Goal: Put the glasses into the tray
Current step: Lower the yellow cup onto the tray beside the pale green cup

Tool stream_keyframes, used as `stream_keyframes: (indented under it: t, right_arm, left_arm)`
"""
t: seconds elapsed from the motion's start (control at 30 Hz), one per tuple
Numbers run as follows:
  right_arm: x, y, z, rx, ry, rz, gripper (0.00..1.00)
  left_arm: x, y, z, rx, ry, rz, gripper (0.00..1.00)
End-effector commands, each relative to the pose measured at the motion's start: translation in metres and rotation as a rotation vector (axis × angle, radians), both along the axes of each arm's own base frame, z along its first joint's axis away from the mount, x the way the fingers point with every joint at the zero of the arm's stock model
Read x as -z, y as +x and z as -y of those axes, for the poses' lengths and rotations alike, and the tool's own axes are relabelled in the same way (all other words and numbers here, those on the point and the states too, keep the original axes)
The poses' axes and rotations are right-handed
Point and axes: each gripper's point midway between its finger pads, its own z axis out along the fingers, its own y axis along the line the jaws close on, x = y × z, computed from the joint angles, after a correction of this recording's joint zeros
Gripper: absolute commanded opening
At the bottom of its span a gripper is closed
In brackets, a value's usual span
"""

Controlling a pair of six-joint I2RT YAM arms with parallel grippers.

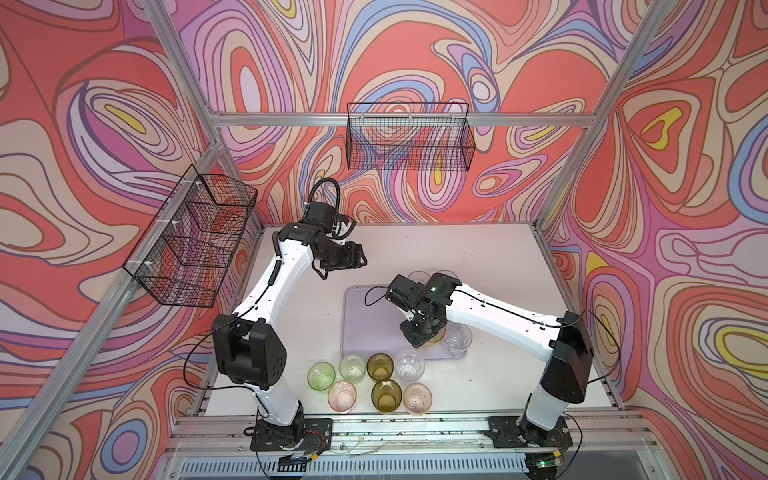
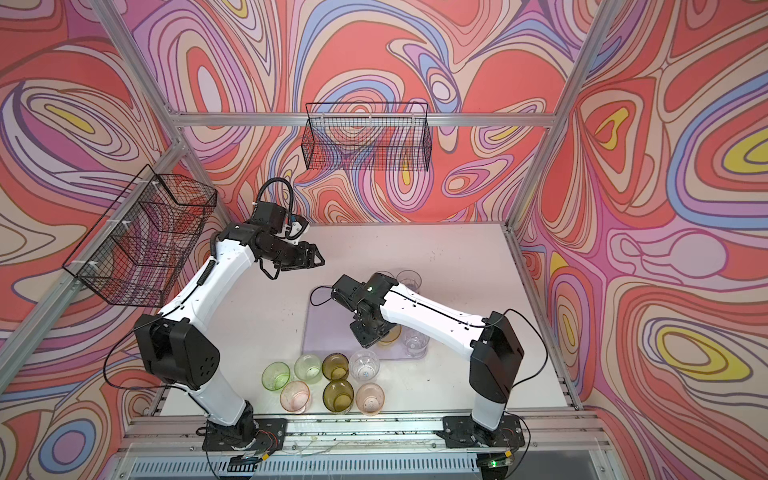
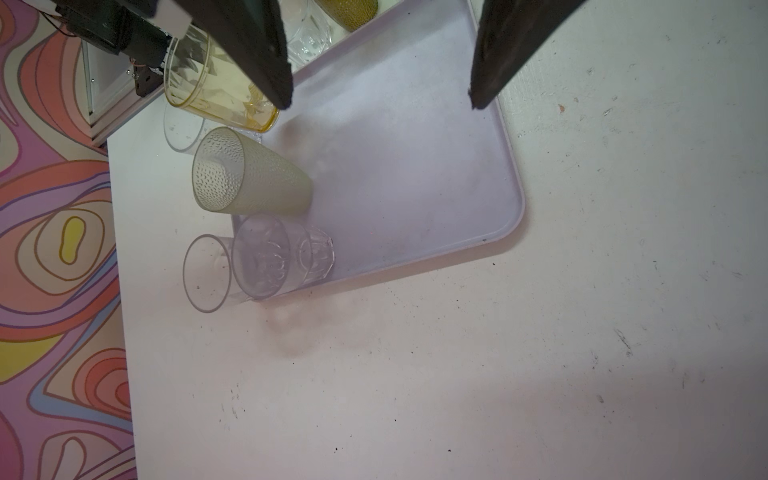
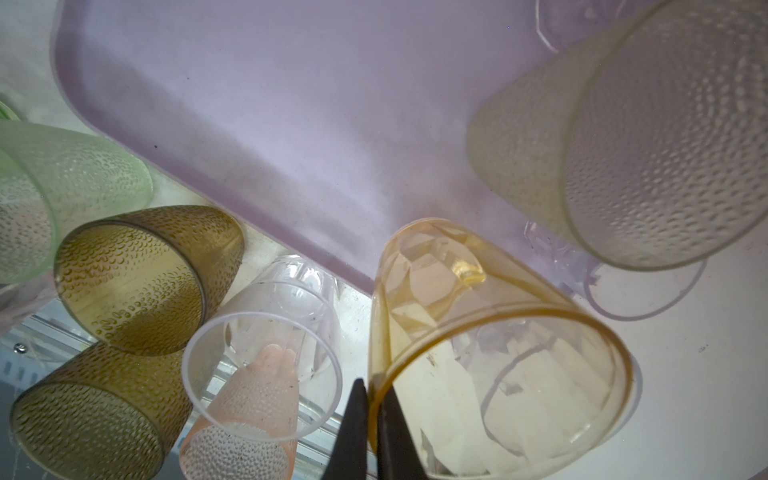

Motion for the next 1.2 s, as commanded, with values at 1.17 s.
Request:
stream_keyframes:
  t: [1.17]
  right_arm:
    - [0.046,0.005,0.001,0.058,-0.051,-0.04,0.0]
  left_arm:
    - [0.001,-0.002,0.0,0.003,-0.002,-0.018,0.71]
